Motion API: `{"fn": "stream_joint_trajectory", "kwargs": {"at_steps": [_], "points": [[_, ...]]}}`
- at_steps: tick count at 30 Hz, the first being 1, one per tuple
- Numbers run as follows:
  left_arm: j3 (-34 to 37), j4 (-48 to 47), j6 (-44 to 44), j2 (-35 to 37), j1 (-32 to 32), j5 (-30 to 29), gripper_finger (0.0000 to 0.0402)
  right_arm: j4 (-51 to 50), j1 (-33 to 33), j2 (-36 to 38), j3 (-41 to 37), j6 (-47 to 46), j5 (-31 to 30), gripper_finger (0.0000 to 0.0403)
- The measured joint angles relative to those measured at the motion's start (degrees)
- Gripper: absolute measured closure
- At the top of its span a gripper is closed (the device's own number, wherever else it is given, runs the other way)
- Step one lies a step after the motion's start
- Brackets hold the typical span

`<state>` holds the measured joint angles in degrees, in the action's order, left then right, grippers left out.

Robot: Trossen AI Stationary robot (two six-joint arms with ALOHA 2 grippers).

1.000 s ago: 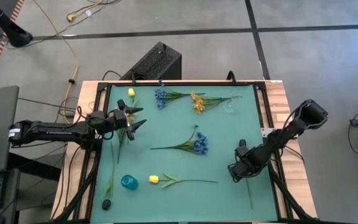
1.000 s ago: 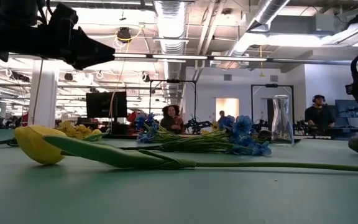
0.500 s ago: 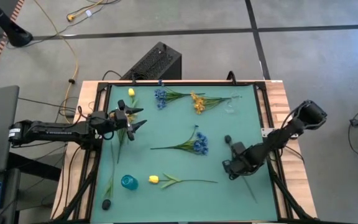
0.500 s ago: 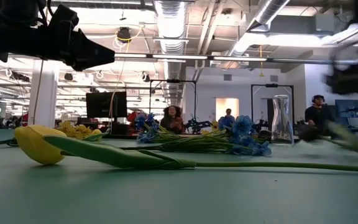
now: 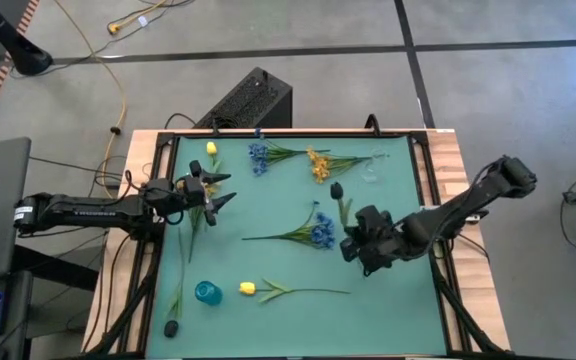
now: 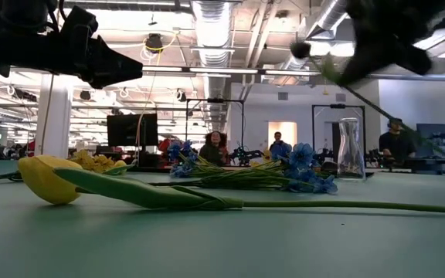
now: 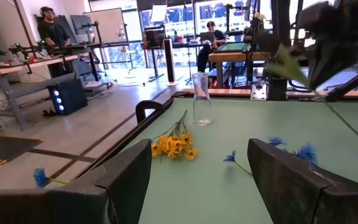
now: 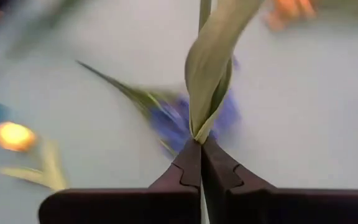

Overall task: Sort flowers into vase by color
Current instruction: Put the right black flower into the blue flower vase

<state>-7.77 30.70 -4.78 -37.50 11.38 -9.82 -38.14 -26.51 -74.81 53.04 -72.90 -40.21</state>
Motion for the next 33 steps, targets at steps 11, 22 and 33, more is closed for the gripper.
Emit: {"fn": "stream_joint_trajectory", "kwargs": {"at_steps": [11,22,33], "points": [[0.0,-0.3,0.1,0.0,0.0,0.0,0.0146,42.4,0.9,1.4,0.1,49.4,-3.1,0.0379],[0.0,-0.5,0.7,0.0,0.0,0.0,0.0146,53.9,7.0,-1.2,0.1,59.5,7.1,0.0379],[0.0,-1.3,0.7,0.0,0.0,0.0,0.0146,83.1,15.2,-11.8,0.2,68.4,35.4,0.0379]]}}
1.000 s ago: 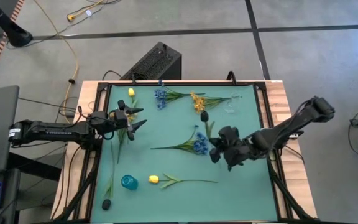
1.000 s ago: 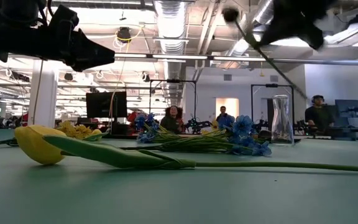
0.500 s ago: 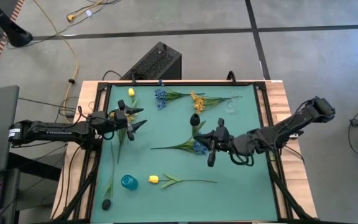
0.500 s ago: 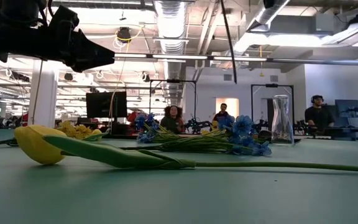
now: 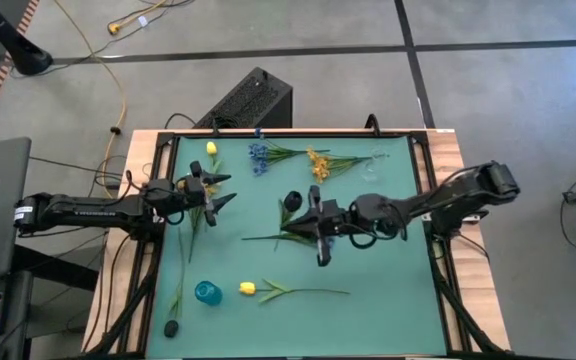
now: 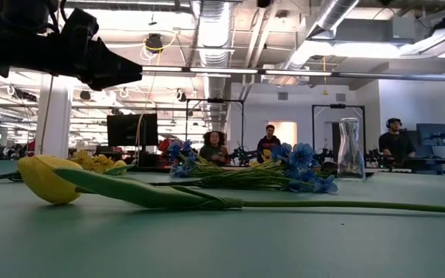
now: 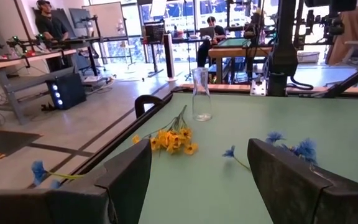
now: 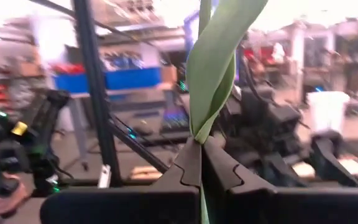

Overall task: Sort flowers into vase by color
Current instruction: Put the right black flower into the blue flower vase

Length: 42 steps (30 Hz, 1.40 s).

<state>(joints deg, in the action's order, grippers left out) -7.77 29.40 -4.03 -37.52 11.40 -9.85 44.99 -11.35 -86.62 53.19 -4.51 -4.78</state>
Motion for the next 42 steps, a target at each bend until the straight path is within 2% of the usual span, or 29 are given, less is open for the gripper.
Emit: {"fn": "stream_joint_trajectory", "kwargs": {"at_steps": [8,11,23,37,42], "points": [[0.0,-2.3,0.0,0.0,0.0,-1.6,0.0146,10.4,2.7,-4.9,0.3,-0.9,5.5,0.0379],[0.0,-3.2,0.0,0.0,0.0,-3.0,0.0146,11.1,2.9,-7.3,2.3,-0.9,7.3,0.0379],[0.0,-4.1,-0.2,0.0,0.0,-3.7,0.0146,9.2,2.9,-18.8,17.3,-0.9,16.7,0.0379],[0.0,-8.2,-1.3,0.0,0.0,-6.0,0.0146,5.0,1.6,-29.0,32.0,-0.1,18.5,0.0379],[0.0,-10.8,-1.0,0.0,0.0,-6.0,0.0146,3.2,0.9,-29.1,33.4,1.8,18.5,0.0379]]}}
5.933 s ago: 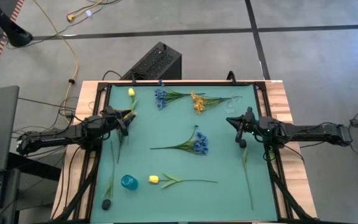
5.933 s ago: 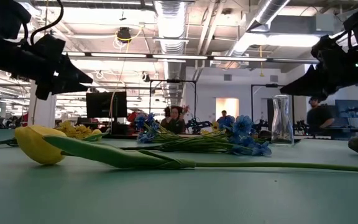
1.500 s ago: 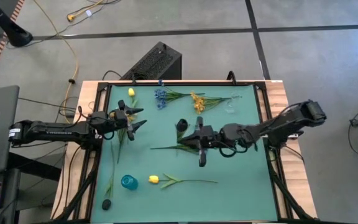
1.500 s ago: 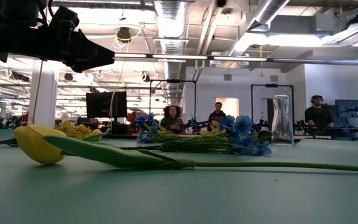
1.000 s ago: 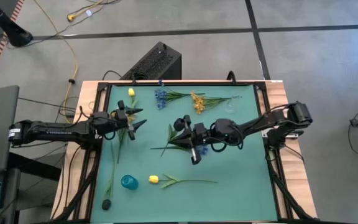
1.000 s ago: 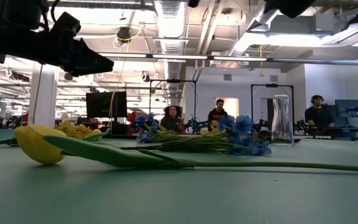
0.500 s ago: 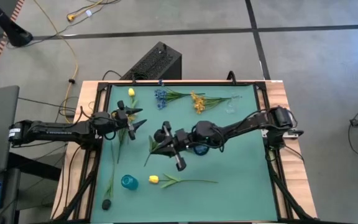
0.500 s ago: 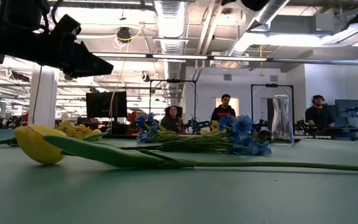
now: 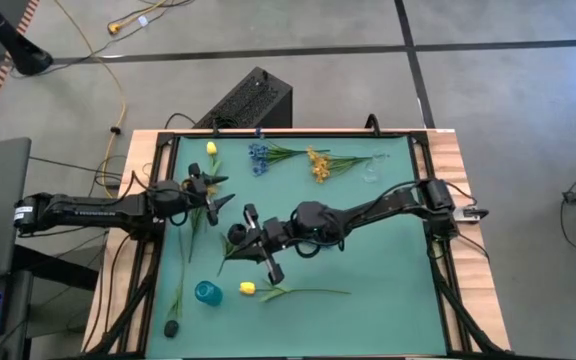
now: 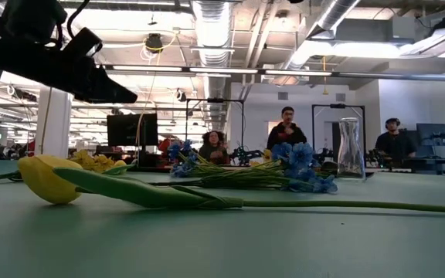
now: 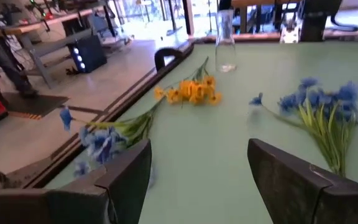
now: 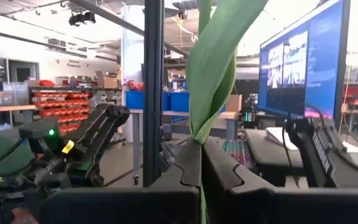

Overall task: Sort flowers into vase by color
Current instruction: Put the right black flower into the blue flower vase

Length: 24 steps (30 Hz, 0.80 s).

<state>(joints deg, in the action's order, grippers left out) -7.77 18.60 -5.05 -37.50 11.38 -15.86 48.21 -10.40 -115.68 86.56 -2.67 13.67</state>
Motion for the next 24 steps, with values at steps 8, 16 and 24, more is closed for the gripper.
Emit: {"fn": "stream_joint_trajectory", "kwargs": {"at_steps": [8,16,24], "points": [[0.0,-1.1,0.4,0.0,0.0,-0.2,0.0146,4.1,-1.0,-2.0,0.7,1.3,-1.7,0.0379],[0.0,-1.3,0.3,0.0,0.0,-4.0,0.0146,3.7,-1.2,-8.7,8.3,-1.5,1.4,0.0379],[0.0,-1.4,-0.1,0.0,0.0,-4.1,0.0146,1.9,-1.5,-8.0,8.8,-1.5,1.6,0.0379]]}}
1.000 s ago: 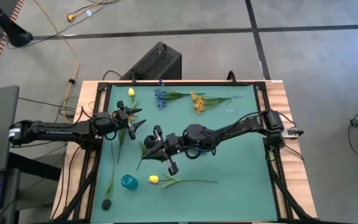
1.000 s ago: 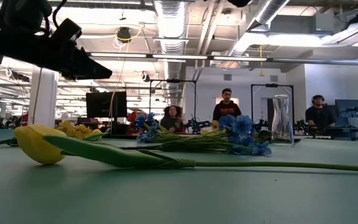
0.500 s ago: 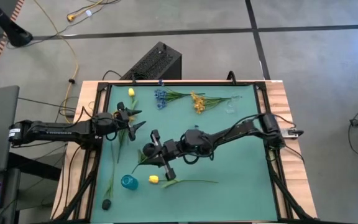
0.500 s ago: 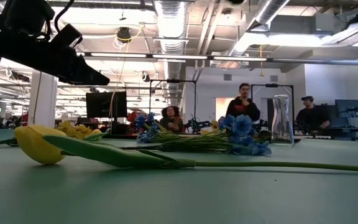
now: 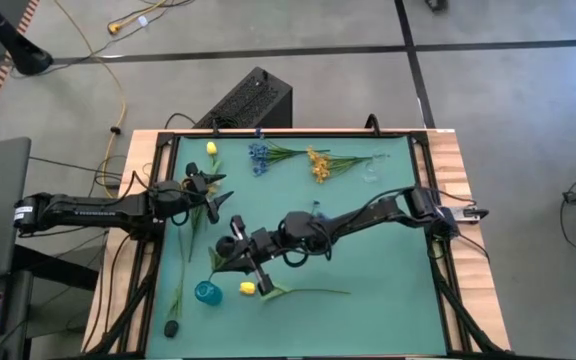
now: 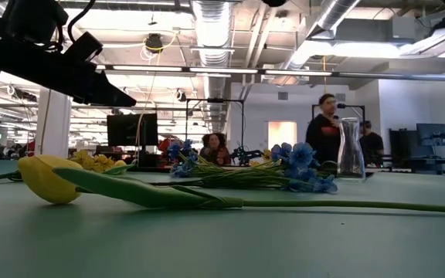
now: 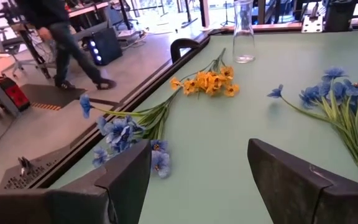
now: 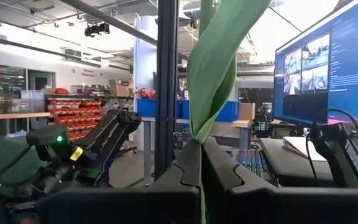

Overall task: Sort flowers into vase by color
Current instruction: Put the right black flower into the blue flower vase

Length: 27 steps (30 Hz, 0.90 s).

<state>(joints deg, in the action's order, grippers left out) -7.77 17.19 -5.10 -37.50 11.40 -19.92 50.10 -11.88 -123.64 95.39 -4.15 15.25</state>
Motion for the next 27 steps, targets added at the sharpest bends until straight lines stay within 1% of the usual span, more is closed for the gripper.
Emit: {"fn": "stream_joint_trajectory", "kwargs": {"at_steps": [5,10,13,17,27], "points": [[0.0,0.0,0.0,0.0,0.0,0.0,0.0146,-0.3,-0.1,-0.5,0.0,0.3,-0.2,0.0379],[0.0,0.0,0.1,0.0,0.0,0.0,0.0146,0.2,0.0,-0.5,0.0,2.6,-0.6,0.0379],[0.0,0.1,-0.1,0.0,0.0,0.0,0.0146,0.2,-0.1,-1.2,0.1,2.7,-2.0,0.0379],[0.0,0.3,-0.2,0.0,0.0,-0.1,0.0146,3.6,-0.1,-3.5,0.2,1.8,-2.2,0.0379],[0.0,0.3,-0.2,0.0,0.0,-0.3,0.0146,1.3,-0.1,-4.2,1.1,0.1,-2.0,0.0379]]}}
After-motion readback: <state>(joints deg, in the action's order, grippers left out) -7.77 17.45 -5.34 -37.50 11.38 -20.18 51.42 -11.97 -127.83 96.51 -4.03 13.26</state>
